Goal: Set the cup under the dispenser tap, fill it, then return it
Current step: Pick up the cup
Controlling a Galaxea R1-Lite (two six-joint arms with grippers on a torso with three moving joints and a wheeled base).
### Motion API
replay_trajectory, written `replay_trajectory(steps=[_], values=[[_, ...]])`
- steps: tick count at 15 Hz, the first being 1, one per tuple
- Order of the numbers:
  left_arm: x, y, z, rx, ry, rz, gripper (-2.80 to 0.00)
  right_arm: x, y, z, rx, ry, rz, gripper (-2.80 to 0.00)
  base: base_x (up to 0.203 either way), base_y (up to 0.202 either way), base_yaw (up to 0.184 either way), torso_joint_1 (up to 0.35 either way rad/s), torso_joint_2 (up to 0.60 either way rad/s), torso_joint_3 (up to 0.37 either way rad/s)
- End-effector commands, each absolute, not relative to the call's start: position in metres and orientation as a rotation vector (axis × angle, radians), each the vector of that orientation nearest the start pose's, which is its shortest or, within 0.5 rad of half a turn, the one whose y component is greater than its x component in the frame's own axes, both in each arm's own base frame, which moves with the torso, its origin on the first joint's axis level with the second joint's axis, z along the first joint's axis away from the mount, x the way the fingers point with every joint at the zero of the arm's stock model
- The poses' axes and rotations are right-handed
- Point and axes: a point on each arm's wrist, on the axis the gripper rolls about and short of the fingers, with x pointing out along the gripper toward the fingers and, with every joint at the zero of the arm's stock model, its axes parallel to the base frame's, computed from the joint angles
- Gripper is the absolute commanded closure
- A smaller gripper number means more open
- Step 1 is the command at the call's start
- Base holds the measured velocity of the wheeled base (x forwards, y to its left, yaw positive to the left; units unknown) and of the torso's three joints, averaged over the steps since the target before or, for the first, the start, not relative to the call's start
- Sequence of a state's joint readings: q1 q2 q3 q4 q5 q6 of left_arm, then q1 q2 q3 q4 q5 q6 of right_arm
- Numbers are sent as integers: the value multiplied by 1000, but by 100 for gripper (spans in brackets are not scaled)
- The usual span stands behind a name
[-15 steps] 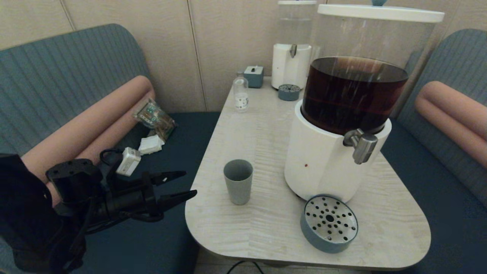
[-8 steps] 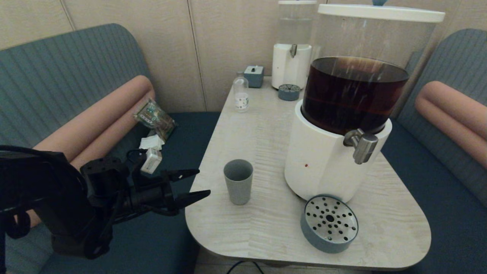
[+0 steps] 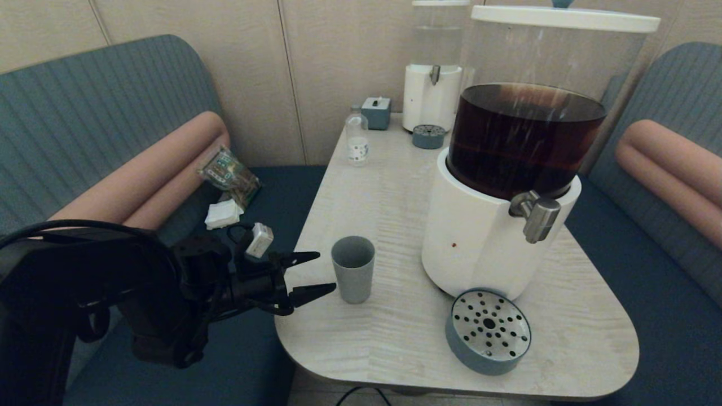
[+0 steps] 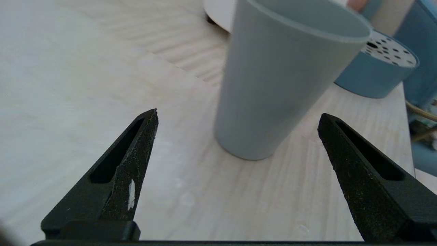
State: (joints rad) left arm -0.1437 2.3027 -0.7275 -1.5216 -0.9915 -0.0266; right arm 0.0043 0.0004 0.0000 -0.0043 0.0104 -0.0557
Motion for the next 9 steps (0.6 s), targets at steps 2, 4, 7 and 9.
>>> replay_trajectory(steps=[2,4,7,9], values=[[366,-83,34,-50,70,-1157,-280,-23,0,76,-57,-5,15,0,0,0,0,0,0,0],[372,-93,34,-46,53,-1161,-280,-23,0,76,-57,-5,15,0,0,0,0,0,0,0],[377,-110,31,-50,45,-1172,-280,-23,0,76,-57,-4,15,0,0,0,0,0,0,0],[378,-121,30,-57,42,-1178,-280,-23,0,76,-57,-4,15,0,0,0,0,0,0,0]])
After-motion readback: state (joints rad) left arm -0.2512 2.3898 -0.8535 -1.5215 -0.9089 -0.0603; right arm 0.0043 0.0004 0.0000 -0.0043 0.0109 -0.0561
